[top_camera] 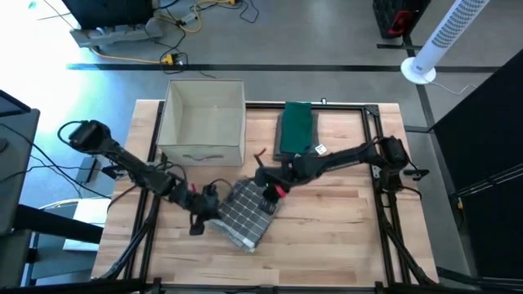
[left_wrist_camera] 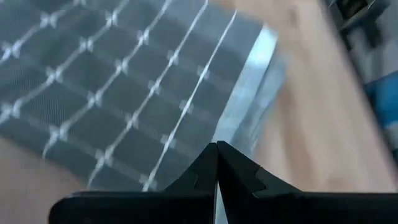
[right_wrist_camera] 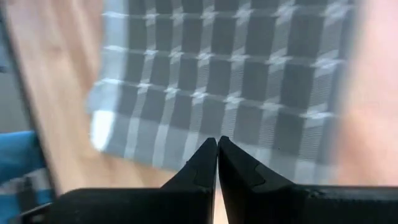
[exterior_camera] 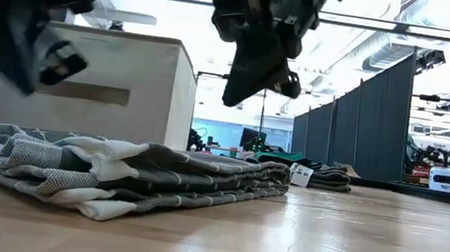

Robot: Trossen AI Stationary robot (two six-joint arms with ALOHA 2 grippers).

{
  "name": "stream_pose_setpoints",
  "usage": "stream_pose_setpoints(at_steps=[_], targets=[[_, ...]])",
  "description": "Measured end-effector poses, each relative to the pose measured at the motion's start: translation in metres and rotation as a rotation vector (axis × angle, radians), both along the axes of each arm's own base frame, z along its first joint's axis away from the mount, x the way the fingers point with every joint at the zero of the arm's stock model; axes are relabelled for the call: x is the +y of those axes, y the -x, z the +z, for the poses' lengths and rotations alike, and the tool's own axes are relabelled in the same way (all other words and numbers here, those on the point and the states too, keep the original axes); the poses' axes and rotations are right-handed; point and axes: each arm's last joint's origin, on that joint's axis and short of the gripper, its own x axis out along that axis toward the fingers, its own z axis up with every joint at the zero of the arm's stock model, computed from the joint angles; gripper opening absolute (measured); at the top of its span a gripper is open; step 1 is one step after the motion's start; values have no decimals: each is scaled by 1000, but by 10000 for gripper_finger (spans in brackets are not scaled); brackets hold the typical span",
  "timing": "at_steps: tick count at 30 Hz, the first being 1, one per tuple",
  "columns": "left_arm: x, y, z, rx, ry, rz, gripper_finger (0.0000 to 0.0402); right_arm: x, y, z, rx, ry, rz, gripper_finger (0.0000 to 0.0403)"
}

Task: Fold towel
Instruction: Stack the folded gray patterned towel on top of the green towel

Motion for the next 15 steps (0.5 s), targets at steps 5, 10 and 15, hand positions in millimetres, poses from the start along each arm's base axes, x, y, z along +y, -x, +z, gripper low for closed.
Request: stream_pose_setpoints(at_steps=[5, 10, 15], targets=[[2, 14, -23, 34, -15, 133, 0, -40, 0, 5, 47, 19, -53, 7], [-2, 17, -26, 13, 53, 166, 0, -55, -2, -6, 78, 146, -39, 68], [-7, 19, -24, 0, 84, 162, 0, -43, -9, -25, 90, 159, 27, 157]])
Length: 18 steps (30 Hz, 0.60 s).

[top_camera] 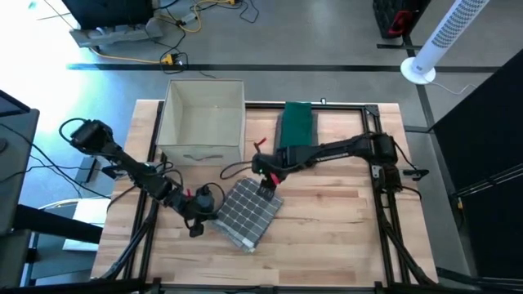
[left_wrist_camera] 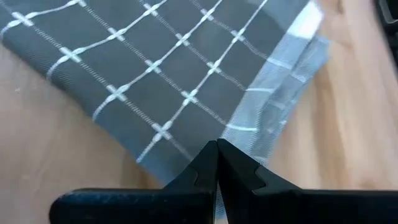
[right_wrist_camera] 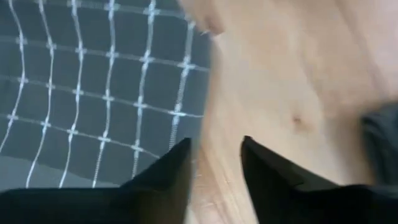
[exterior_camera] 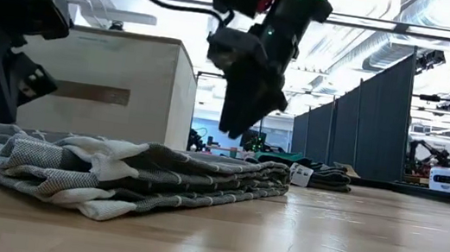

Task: Fold towel
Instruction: Stack the folded gray patterned towel on top of the green towel

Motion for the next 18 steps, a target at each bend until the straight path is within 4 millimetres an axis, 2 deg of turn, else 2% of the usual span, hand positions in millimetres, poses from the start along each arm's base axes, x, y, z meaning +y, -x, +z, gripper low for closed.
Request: stream_pose_setpoints(at_steps=[6, 11, 15, 18], targets=[[-4, 2, 0, -3, 5, 7, 0, 11, -11, -28, 3, 10, 13, 237], [-3, 3, 0, 3, 4, 9, 0, 12, -19, -50, 5, -40, -25, 259], [-3, 3, 0, 7, 13, 18, 0, 12, -24, -61, 6, -61, -31, 244], [-3, 3, -1, 12, 13, 16, 0, 15, -23, -65, 24, -53, -29, 177]])
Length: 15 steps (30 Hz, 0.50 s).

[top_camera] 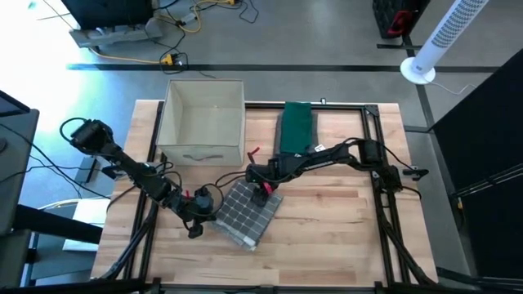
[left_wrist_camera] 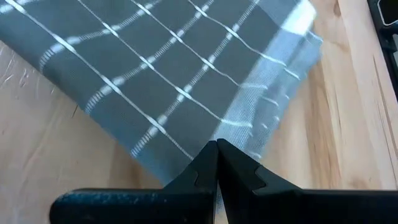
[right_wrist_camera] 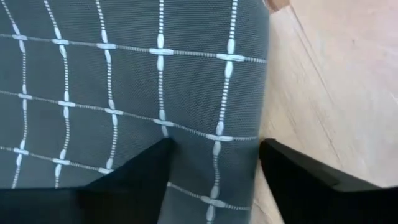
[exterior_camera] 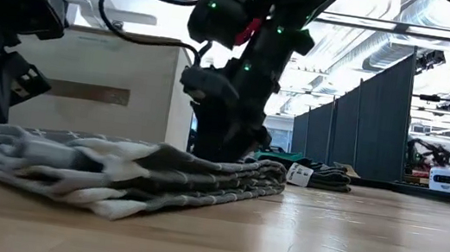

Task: Fold towel
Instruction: Stack the folded gray patterned towel on top of the green towel

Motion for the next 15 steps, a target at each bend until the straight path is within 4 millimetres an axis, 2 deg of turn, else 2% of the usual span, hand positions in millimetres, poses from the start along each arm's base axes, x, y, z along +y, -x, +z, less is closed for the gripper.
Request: stream_pose_setpoints(at_steps=[3, 4, 5, 8, 13, 15], targets=[[0, 2, -1, 26, 2, -15, 0, 2, 2, 4, 7, 3, 14, 63], [0, 3, -2, 43, 2, -24, 0, 4, 3, 6, 10, 2, 28, 32], [1, 4, -3, 66, 4, -36, 0, 5, 5, 11, 13, 0, 38, 20], [0, 10, -7, 134, -11, -76, 0, 7, 17, 29, 63, -16, 73, 16], [-3, 21, -10, 201, -58, -132, 0, 3, 35, 91, 112, 13, 198, 14], [-4, 23, -10, 196, -80, -157, 0, -2, 42, 106, 157, 28, 259, 14]])
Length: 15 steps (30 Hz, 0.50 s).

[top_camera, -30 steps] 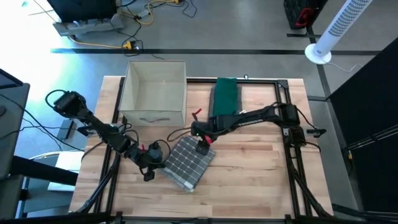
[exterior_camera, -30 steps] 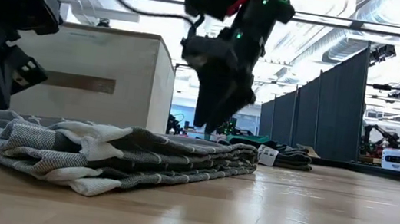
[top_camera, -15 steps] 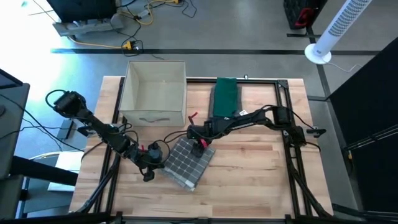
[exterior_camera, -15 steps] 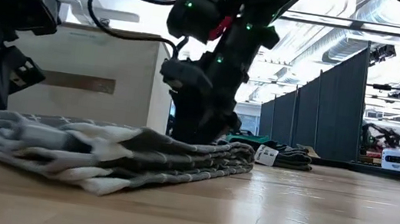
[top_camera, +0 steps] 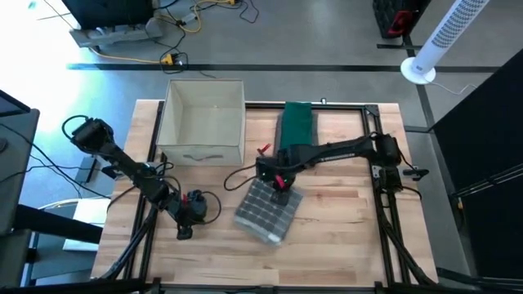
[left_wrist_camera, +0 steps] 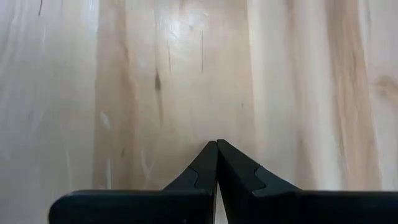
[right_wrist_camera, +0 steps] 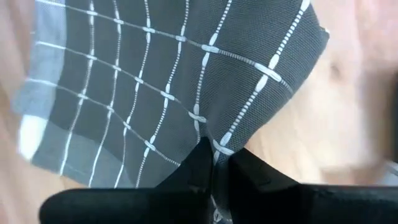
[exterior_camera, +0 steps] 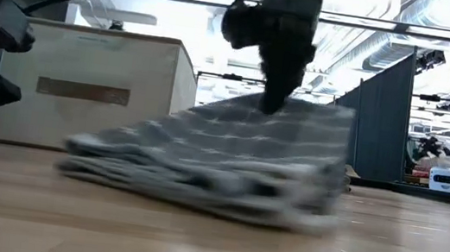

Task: Fold towel
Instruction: Stack the folded gray patterned towel on top of the green towel

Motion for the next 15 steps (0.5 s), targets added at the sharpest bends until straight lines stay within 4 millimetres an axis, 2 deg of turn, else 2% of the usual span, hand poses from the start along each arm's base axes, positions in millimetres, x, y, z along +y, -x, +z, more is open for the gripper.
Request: stream_pose_setpoints(at_steps=[3, 6, 11, 15], targets=[[0, 0, 1, -15, -10, -28, 0, -16, 8, 23, 47, 17, 77, 14], [0, 0, 3, -22, -9, -33, 0, -41, 19, 41, 104, 32, 123, 14], [3, -2, 6, -35, 9, -7, 0, -88, 29, 62, 115, 44, 230, 14], [7, -4, 8, -29, 55, 71, 0, -133, 46, 76, 132, 62, 259, 13]])
